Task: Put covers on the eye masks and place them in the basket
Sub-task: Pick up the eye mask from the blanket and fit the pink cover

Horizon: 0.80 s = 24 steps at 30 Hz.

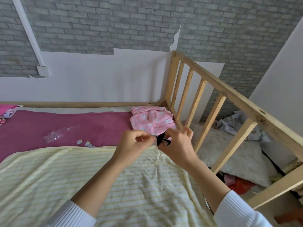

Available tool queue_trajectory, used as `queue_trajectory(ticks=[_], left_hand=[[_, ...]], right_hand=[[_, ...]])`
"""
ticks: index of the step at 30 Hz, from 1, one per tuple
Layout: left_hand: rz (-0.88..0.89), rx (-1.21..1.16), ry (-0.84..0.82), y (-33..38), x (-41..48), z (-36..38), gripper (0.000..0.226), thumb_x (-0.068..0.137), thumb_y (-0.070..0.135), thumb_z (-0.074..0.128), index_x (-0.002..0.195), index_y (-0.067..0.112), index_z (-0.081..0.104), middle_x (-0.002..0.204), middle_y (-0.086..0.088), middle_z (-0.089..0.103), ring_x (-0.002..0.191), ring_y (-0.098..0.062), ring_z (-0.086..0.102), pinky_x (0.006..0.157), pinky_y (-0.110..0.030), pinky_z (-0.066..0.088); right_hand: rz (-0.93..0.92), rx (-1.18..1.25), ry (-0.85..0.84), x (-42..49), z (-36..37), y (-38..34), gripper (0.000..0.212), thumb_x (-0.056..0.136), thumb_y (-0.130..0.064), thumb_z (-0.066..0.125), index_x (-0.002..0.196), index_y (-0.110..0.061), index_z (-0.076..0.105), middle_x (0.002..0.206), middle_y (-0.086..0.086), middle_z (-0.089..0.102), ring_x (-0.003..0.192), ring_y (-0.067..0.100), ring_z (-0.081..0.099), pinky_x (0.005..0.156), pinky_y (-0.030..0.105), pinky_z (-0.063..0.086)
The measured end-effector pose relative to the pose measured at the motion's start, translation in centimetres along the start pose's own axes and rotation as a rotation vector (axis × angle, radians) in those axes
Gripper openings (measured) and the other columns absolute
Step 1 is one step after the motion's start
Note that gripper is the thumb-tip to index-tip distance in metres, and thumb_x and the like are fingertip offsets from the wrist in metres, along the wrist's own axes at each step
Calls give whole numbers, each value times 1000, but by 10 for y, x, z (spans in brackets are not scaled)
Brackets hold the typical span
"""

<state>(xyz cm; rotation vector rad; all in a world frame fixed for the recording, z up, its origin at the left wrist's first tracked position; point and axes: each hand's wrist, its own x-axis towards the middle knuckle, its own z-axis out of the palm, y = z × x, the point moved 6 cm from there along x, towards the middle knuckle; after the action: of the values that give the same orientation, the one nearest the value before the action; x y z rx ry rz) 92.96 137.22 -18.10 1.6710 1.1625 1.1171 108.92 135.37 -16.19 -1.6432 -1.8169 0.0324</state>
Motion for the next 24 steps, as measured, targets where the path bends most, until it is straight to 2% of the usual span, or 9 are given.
queue_trajectory(ticks=[2, 6, 11, 14, 16, 18, 21, 24], left_hand=[[-30, 12, -20, -2, 1, 5, 12, 76, 33, 76, 78, 21, 78, 71, 11, 77, 65, 3, 67, 58, -8, 45], [-95, 73, -26, -7, -6, -1, 17, 69, 38, 80, 76, 22, 78, 71, 12, 77, 66, 3, 68, 56, -8, 44], [-174, 207, 88, -12, -33, -27, 7, 69, 29, 79, 70, 23, 77, 66, 9, 76, 64, 1, 68, 60, -20, 52], [-275, 234, 138, -25, -59, -48, 5, 70, 24, 74, 71, 20, 77, 69, 5, 76, 69, -4, 70, 67, -28, 55], [-353, 159, 157, -37, -83, -69, 6, 73, 23, 72, 72, 19, 77, 66, 9, 74, 66, -1, 67, 61, -19, 52], [-448, 9, 247, -48, -114, -100, 9, 74, 25, 71, 71, 19, 77, 61, 10, 70, 59, 1, 61, 53, -14, 45], [-592, -161, 460, -68, -172, -152, 14, 74, 28, 69, 67, 19, 77, 65, 7, 71, 58, -2, 58, 55, -22, 43], [-676, -325, 630, -82, -229, -197, 13, 71, 28, 71, 65, 18, 77, 64, 6, 73, 55, -2, 59, 55, -24, 46]], right_hand=[[-54, -64, -9, -2, 2, -7, 26, 74, -24, 70, 62, -11, 50, 55, -4, 57, 56, 21, 54, 103, 40, 19], [-149, -118, -96, -8, 9, -18, 15, 75, -20, 65, 68, -11, 55, 61, -1, 64, 62, 22, 58, 107, 42, 17], [-257, -49, -163, -21, 30, -42, 12, 78, -20, 67, 69, -13, 61, 62, -3, 65, 64, 17, 58, 108, 43, 18], [-313, 44, -215, -34, 50, -62, 11, 77, -19, 67, 70, -11, 63, 64, -2, 68, 65, 19, 61, 106, 47, 25], [-336, 123, -268, -44, 63, -81, 8, 78, -18, 66, 71, -14, 65, 66, -6, 69, 66, 16, 61, 102, 47, 30], [-322, 279, -343, -54, 74, -101, 5, 78, -16, 68, 73, -18, 69, 65, -11, 65, 60, 12, 57, 89, 42, 39], [-183, 592, -534, -74, 93, -139, 9, 79, -11, 69, 76, -19, 70, 70, -7, 67, 66, 11, 58, 68, 29, 45], [-77, 738, -555, -100, 111, -189, 9, 81, -10, 69, 74, -15, 70, 72, -7, 68, 71, 10, 61, 64, 24, 46]])
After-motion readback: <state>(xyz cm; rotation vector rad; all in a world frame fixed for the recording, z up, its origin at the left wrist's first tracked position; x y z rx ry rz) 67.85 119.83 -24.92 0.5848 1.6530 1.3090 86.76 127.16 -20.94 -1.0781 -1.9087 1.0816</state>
